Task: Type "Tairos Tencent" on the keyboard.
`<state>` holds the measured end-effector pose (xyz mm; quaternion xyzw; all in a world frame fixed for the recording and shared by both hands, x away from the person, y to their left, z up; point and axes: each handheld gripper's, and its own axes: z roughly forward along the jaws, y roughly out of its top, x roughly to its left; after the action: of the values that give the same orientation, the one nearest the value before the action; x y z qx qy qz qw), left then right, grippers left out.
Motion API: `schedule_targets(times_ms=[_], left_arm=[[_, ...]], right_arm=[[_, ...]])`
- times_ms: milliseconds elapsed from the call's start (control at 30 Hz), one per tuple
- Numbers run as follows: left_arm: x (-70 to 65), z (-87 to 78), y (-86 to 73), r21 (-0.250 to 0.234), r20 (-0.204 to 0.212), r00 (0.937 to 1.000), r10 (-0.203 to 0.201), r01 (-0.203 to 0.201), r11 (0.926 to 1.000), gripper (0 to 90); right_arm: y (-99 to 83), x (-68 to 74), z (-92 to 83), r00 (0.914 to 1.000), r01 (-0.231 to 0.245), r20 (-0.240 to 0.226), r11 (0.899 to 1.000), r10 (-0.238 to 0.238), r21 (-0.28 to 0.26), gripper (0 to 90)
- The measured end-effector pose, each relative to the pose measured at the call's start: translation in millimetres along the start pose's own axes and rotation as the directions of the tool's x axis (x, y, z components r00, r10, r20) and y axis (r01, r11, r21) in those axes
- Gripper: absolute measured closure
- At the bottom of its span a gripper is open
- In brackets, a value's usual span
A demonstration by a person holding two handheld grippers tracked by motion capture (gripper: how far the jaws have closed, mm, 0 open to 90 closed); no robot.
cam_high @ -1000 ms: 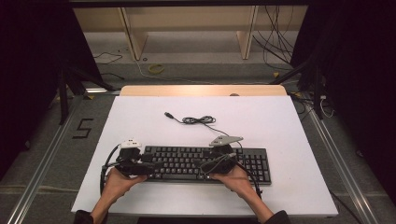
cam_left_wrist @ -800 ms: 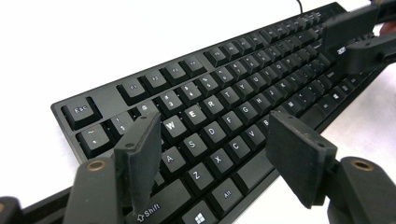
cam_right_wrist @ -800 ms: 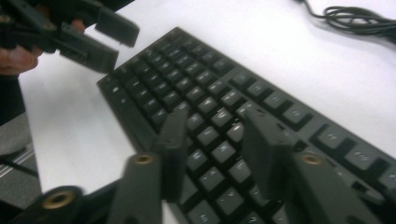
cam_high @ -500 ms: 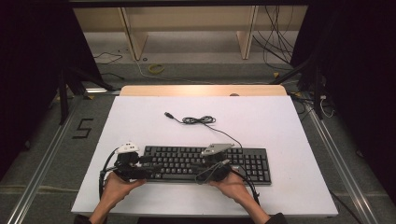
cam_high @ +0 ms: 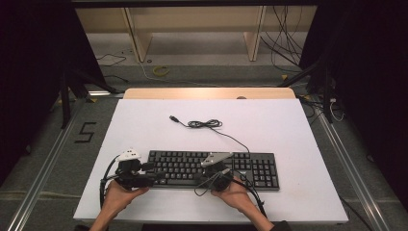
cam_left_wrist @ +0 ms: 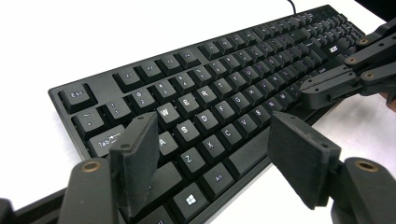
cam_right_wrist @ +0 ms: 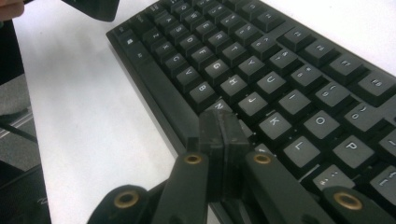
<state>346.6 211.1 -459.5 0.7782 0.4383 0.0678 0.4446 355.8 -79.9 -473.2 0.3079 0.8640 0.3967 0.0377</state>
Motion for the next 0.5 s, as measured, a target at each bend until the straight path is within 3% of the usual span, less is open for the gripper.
schedule_targets(times_ms=[500], left_arm=[[0.6,-0.6,-1.9,0.004,-0.002,1.0000,0.000,0.000,1.0000,33.6]], right_arm=[[-3.7,4.3,8.9,0.9996,0.022,0.020,1.000,-0.022,0.017,90.0]])
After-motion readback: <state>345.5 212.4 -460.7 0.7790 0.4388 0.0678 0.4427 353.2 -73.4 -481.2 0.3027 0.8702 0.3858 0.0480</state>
